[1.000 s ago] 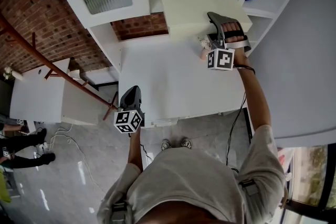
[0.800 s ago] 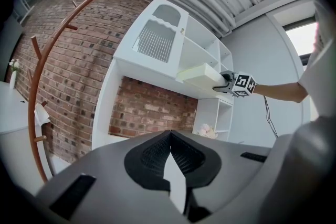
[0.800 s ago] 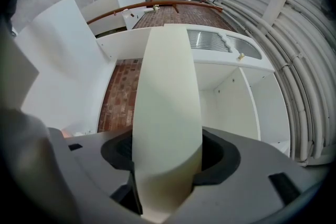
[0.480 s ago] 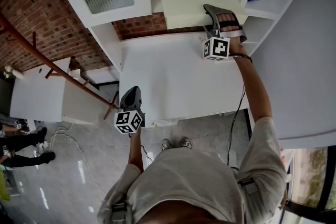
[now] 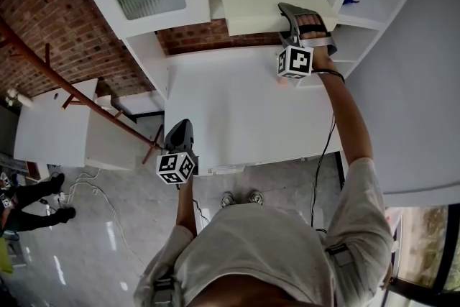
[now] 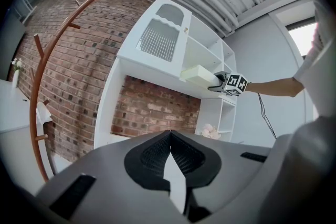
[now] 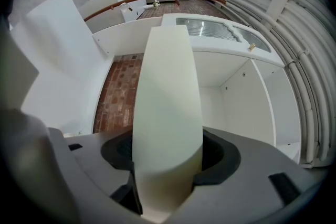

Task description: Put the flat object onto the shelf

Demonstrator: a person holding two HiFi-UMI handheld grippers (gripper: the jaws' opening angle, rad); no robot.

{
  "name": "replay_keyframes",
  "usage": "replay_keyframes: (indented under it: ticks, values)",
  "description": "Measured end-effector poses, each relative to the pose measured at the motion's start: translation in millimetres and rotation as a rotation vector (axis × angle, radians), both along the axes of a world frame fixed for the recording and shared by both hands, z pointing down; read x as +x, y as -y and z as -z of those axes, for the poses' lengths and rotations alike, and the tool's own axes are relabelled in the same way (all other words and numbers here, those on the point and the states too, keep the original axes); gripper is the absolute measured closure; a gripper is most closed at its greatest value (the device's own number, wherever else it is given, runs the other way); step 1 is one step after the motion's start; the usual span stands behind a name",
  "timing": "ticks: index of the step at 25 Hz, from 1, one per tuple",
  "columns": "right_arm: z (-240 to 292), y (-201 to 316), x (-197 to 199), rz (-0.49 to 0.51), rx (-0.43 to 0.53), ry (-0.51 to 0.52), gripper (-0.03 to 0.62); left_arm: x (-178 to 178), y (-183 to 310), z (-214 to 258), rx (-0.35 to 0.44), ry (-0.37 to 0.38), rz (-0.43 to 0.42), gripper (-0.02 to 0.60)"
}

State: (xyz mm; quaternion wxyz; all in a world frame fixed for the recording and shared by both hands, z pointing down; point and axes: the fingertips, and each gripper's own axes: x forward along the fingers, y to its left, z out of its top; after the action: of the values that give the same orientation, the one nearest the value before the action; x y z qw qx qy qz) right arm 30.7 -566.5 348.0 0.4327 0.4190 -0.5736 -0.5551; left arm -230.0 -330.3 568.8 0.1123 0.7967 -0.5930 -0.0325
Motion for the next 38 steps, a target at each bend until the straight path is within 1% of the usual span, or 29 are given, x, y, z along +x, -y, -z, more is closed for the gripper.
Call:
replay_keyframes:
  ticks: [18, 29, 35, 38]
  values:
    - [0.3, 26.5, -4.8, -0.019, -0.014, -0.003, 0.310, -7.8, 7.4, -1.5, -0.004, 0.000, 0.021, 0.569]
    - [-0.7, 26.9, -5.0, -0.015, -0.017, -0.011, 0.310, 0.7, 12.3, 1.1, 0.004, -0.004, 0.003, 0.569]
    - [0.2, 26.1, -3.5, -0.008, 0.003, -0.016, 0.299, -6.1, 5.0, 2.3, 0.003, -0.005, 0.023, 0.569]
    - [0.0, 22.6, -4.6, -0.001, 0.010, -0.032, 0.269, -8.5, 0.4, 4.8, 0.003, -0.005, 0.022, 0.569]
